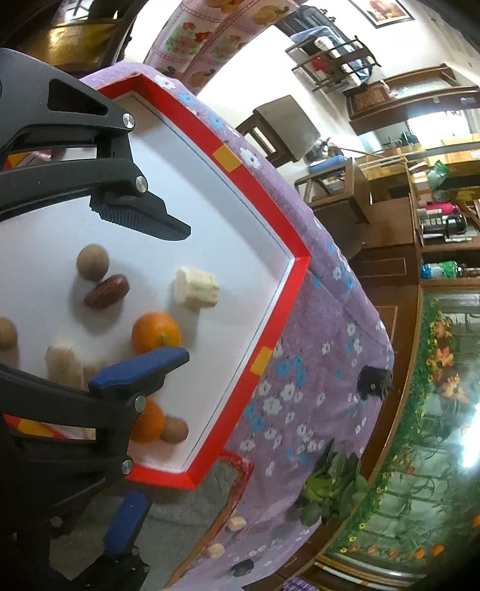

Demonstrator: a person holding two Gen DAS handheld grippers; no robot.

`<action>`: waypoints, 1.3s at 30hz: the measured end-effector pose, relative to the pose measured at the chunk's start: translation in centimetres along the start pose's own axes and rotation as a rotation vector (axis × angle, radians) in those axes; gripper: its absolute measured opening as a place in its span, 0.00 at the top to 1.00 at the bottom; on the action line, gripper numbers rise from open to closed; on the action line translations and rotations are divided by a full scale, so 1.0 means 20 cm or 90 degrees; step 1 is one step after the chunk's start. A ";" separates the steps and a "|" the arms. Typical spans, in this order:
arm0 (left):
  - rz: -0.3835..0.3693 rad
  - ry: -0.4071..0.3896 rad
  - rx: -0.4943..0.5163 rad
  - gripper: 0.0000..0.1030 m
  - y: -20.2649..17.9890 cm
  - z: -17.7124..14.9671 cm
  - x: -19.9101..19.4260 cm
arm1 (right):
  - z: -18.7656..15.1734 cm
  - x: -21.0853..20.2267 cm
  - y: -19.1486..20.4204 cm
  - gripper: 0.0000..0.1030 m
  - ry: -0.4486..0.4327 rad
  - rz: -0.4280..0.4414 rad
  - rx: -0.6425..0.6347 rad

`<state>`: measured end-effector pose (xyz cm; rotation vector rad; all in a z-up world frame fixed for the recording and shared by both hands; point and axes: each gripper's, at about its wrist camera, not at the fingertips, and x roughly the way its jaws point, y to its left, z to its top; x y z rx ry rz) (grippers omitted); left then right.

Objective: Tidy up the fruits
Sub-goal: 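Open the left tool to drop the cube while the right tool releases the mandarin in the tray, then move the left tool toward a round beige cake while the right tool approaches the other cake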

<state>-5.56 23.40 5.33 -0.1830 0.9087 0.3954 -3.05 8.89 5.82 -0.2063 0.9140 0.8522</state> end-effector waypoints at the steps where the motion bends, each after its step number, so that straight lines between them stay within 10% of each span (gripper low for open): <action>1: -0.005 0.000 0.003 0.41 -0.02 -0.01 -0.01 | -0.01 -0.01 -0.01 0.60 -0.003 -0.002 0.006; 39: -0.100 0.022 0.155 0.41 -0.91 -0.11 -0.09 | -0.38 -0.42 -0.79 0.59 -0.040 -0.121 0.191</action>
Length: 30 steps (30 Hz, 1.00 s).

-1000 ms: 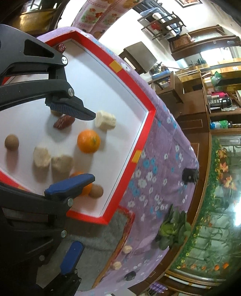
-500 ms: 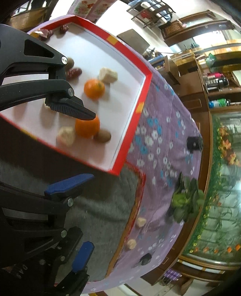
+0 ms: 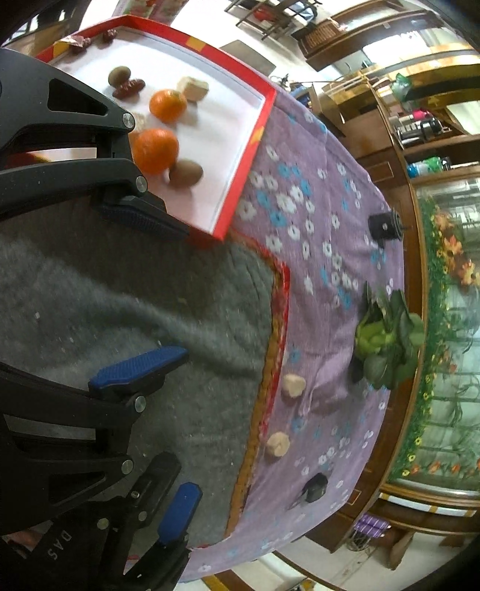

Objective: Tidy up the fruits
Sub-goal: 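Move the left tool toward a round beige cake while the right tool approaches the other cake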

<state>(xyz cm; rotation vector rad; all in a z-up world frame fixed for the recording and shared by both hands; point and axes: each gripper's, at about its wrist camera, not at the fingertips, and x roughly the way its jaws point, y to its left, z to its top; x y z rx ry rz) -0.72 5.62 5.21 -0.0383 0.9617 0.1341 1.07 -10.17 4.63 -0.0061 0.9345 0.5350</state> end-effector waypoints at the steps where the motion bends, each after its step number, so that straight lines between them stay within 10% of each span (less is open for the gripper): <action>1: -0.002 0.001 0.004 0.41 -0.02 0.01 0.01 | 0.00 0.00 -0.02 0.59 0.000 -0.002 0.002; 30: -0.045 0.025 0.034 0.42 -0.22 0.31 0.22 | 0.34 0.26 -0.41 0.58 0.015 -0.052 0.006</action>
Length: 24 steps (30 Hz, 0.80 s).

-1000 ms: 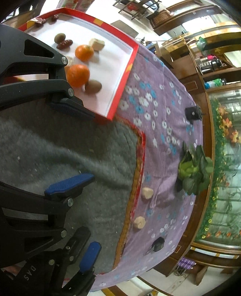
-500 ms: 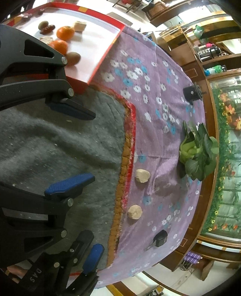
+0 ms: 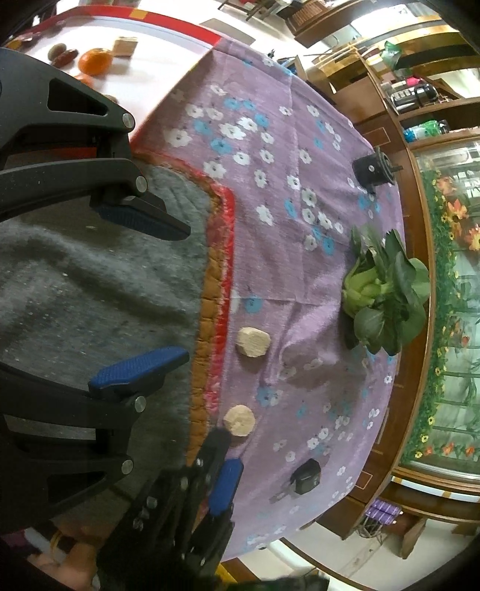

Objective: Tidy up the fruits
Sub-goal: 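Move the left tool toward a round beige cake while the right tool approaches the other cake, then grasp a round beige cake with the right tool while the left tool grasps the other cake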

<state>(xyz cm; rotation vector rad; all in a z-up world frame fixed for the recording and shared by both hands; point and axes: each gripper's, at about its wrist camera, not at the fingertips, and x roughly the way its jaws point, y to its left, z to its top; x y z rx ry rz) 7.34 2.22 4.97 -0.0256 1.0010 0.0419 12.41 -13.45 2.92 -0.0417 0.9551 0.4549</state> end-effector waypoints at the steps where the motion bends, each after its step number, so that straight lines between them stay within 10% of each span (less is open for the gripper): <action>1: -0.004 0.002 0.005 0.42 -0.01 0.02 0.01 | 0.01 0.02 0.00 0.58 0.002 -0.001 -0.004; 24: -0.027 0.042 0.036 0.42 -0.10 0.25 0.31 | 0.03 0.04 -0.08 0.72 0.007 -0.045 -0.040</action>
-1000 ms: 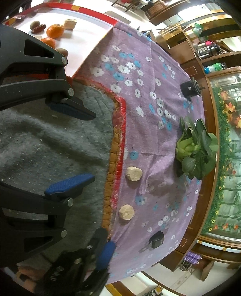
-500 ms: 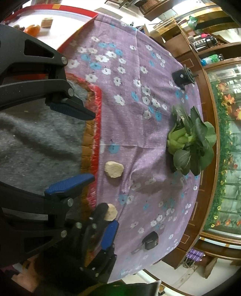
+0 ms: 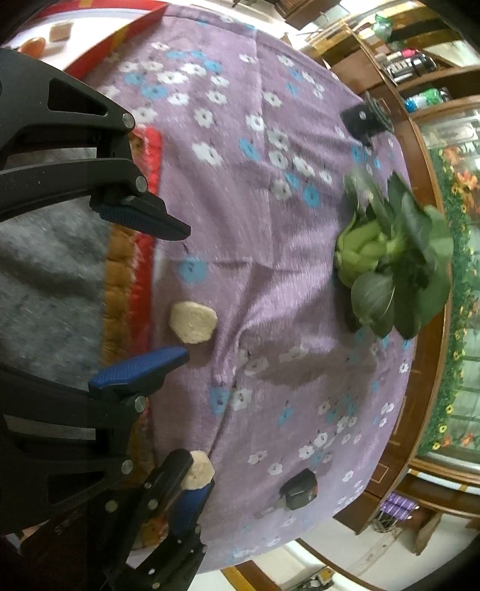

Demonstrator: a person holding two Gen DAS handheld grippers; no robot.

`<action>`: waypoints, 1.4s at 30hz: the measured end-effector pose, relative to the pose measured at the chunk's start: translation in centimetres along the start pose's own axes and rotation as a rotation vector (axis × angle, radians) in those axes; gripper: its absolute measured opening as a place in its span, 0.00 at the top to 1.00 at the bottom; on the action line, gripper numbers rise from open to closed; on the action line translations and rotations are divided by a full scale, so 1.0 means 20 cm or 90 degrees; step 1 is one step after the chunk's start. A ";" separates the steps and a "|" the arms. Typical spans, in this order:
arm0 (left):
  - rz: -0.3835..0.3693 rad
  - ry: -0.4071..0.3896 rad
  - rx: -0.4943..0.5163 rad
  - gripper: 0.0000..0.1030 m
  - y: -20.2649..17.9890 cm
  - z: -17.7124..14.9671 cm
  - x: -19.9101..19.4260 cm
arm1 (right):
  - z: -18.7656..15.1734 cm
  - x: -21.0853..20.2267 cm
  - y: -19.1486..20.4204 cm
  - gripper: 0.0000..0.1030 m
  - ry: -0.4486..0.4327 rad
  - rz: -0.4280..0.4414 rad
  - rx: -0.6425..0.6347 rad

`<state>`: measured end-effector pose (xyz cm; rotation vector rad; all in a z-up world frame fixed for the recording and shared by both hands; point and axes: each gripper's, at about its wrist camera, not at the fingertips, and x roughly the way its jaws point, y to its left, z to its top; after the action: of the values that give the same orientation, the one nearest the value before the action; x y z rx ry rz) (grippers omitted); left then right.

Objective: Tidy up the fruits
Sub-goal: 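Grasp a round beige cake with the right tool while the left tool grasps the other cake, then carry the cake with the left tool while the right tool carries its cake over the tray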

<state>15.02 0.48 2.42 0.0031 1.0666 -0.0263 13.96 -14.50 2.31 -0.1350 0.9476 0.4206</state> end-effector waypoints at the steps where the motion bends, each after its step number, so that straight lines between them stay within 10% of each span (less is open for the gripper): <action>1: 0.000 0.002 0.005 0.42 -0.01 0.01 0.02 | 0.00 0.00 0.00 0.72 -0.001 0.000 0.001; 4: -0.002 0.009 0.014 0.43 -0.03 0.02 0.06 | 0.00 0.01 -0.01 0.72 0.001 0.004 0.000; 9: -0.021 -0.004 0.026 0.77 -0.02 0.02 0.08 | 0.00 0.01 -0.01 0.72 0.001 0.012 0.000; 42: -0.020 -0.102 -0.042 0.77 0.36 -0.56 -0.66 | -0.29 -0.41 0.61 0.72 -0.033 0.103 -0.048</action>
<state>-1.06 8.06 8.55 -0.0737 0.9065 -0.0189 0.30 -7.50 6.45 -0.1160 0.8953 0.6071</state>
